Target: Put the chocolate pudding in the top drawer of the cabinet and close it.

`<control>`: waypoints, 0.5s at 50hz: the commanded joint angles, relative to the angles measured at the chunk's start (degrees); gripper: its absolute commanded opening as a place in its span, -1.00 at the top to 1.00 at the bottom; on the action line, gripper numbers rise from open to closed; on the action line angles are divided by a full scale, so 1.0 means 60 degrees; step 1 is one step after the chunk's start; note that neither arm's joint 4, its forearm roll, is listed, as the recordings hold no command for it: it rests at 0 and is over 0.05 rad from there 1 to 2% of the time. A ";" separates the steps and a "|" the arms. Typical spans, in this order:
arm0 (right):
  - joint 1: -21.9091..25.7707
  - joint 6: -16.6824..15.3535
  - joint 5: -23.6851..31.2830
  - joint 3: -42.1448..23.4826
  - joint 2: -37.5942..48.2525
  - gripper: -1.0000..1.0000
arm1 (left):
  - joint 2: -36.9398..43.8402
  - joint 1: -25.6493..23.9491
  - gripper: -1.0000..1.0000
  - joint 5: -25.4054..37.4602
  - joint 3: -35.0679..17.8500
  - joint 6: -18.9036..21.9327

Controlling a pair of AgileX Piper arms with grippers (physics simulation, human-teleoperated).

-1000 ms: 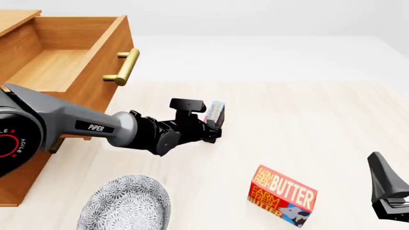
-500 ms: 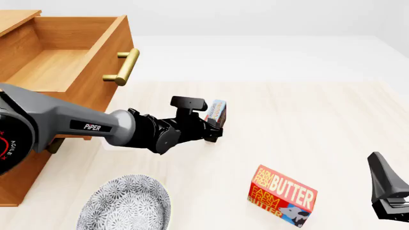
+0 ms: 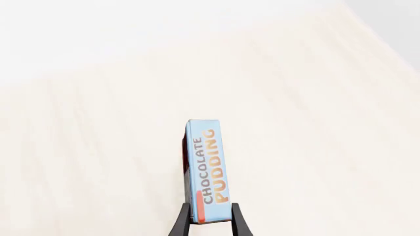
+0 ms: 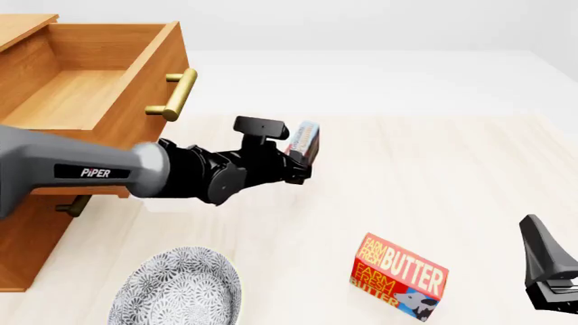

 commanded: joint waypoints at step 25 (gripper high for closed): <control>0.0002 -0.0002 0.0000 0.0000 0.0000 -1.00 | -0.1980 -0.0133 1.00 0.1063 -0.0129 0.0745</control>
